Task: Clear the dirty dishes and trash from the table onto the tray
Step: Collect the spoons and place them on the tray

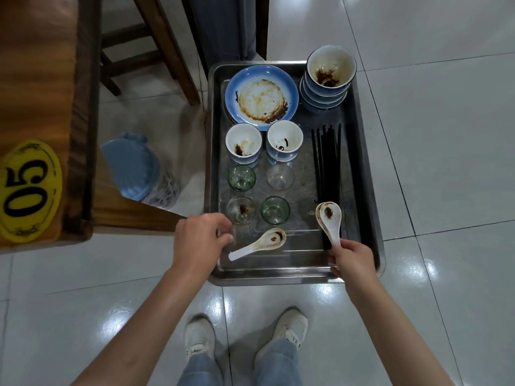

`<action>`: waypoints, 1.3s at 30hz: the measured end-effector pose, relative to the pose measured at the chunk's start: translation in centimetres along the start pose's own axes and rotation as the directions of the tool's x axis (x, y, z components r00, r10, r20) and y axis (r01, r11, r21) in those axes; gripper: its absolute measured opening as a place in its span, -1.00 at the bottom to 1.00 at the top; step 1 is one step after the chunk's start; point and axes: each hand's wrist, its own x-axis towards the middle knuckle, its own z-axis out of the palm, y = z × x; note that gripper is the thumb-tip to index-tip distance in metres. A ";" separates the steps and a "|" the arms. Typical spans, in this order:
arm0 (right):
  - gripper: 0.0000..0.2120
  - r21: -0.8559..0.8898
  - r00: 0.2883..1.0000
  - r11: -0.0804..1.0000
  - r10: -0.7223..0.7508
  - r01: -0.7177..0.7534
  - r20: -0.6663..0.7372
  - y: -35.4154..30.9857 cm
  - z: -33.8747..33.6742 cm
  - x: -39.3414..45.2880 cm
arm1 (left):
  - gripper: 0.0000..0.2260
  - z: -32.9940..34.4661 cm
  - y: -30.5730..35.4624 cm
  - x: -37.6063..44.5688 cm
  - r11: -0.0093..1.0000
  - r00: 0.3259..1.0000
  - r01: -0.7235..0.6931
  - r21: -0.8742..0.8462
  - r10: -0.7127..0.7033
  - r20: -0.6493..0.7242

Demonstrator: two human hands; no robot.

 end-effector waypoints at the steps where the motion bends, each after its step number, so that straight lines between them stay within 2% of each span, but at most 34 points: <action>1: -0.90 0.043 1.000 0.999 0.031 -0.031 -0.007 -0.1 0.4 -0.4 | -0.81 -0.7 0.2 0.1 1.000 1.000 0.005 -0.024 -0.005 -0.008; 6: -0.78 0.252 0.981 0.949 0.191 -0.189 0.016 -0.6 2.7 -2.2 | -0.78 -4.2 1.3 1.1 0.995 0.999 0.020 -0.102 -0.024 -0.037; 11: -0.83 0.312 0.965 0.916 0.261 -0.253 0.019 -0.8 3.8 -3.3 | -0.85 -7.7 3.6 2.3 0.986 0.994 -0.055 -0.157 0.039 -0.104; 15: -0.84 0.350 0.943 0.879 0.330 -0.323 0.042 -0.9 4.4 -4.4 | -0.87 -11.6 5.5 3.4 0.981 0.978 -0.142 -0.135 0.118 -0.172; 22: -0.88 0.506 0.857 0.704 0.487 -0.498 0.167 -0.5 7.7 -6.2 | -0.85 -15.1 7.4 4.0 0.973 0.969 -0.191 -0.129 0.165 -0.185; 28: -0.87 0.657 0.830 0.540 0.493 -0.526 0.260 0.1 11.7 -7.9 | -0.85 -16.7 7.4 5.0 0.964 0.956 -0.250 -0.095 0.230 -0.181; 31: -0.92 0.703 0.795 0.443 0.531 -0.555 0.293 -0.3 13.0 -8.3 | -0.85 -17.3 6.9 5.2 0.963 0.957 -0.251 -0.101 0.230 -0.176; 35: -0.72 0.749 0.769 0.368 0.572 -0.552 0.286 -0.9 14.0 -8.7 | -0.84 -17.9 6.4 5.1 0.957 0.953 -0.272 -0.099 0.253 -0.170; 39: -0.86 0.774 0.773 0.345 0.572 -0.530 0.275 -1.4 14.4 -8.8 | -0.83 -18.1 5.9 5.1 0.953 0.951 -0.282 -0.109 0.262 -0.166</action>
